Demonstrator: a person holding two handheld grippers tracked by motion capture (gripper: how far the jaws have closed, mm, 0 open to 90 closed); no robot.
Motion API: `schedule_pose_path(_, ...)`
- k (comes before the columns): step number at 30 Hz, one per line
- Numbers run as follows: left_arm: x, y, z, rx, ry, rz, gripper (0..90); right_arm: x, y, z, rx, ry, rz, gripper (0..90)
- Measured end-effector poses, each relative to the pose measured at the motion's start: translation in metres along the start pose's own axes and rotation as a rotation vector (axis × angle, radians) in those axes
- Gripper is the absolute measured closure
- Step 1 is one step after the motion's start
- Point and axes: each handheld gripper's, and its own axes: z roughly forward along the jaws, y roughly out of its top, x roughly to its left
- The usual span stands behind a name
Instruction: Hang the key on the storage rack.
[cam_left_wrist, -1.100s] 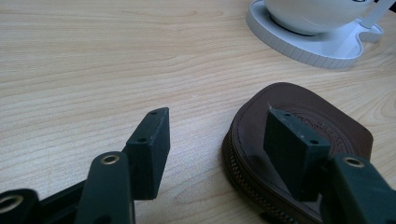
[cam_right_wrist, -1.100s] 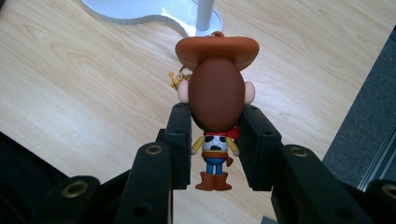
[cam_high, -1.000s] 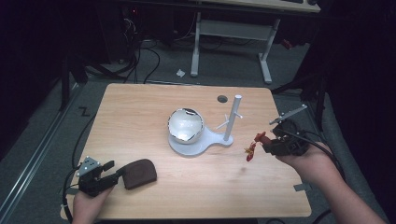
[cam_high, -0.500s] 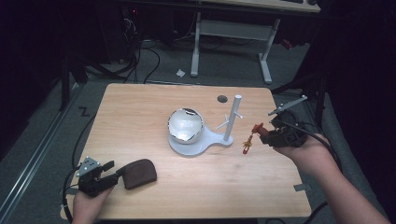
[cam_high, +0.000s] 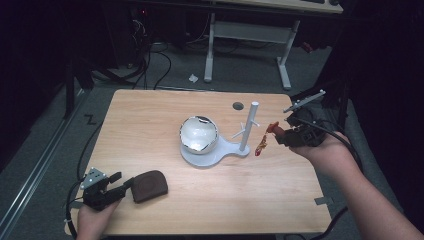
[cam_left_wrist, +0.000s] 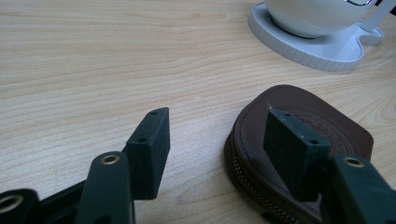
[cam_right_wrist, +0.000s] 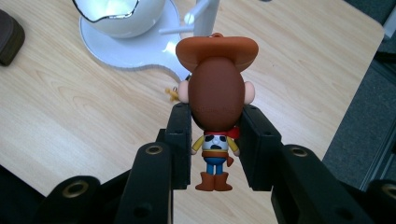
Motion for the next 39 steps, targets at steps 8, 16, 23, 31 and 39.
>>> schedule_pose_path(8,0.001,0.000,0.000,-0.003,-0.003,0.000,41.2,0.004,0.016,-0.005,-0.016,-0.020,-0.019,68.0)
schedule_pose_path(16,0.001,0.000,-0.001,-0.007,-0.004,-0.004,41.2,0.004,0.024,-0.003,-0.023,-0.025,-0.018,68.0)
schedule_pose_path(23,0.000,0.000,0.000,-0.001,-0.008,-0.003,41.2,0.010,0.029,-0.001,-0.015,-0.024,-0.043,68.0)
schedule_pose_path(31,0.001,0.000,0.000,-0.004,-0.010,-0.007,41.1,0.014,0.035,0.002,-0.016,-0.027,-0.047,68.0)
schedule_pose_path(39,0.002,0.000,0.000,-0.001,-0.010,-0.007,41.1,0.003,0.030,0.010,-0.005,-0.044,-0.020,68.0)
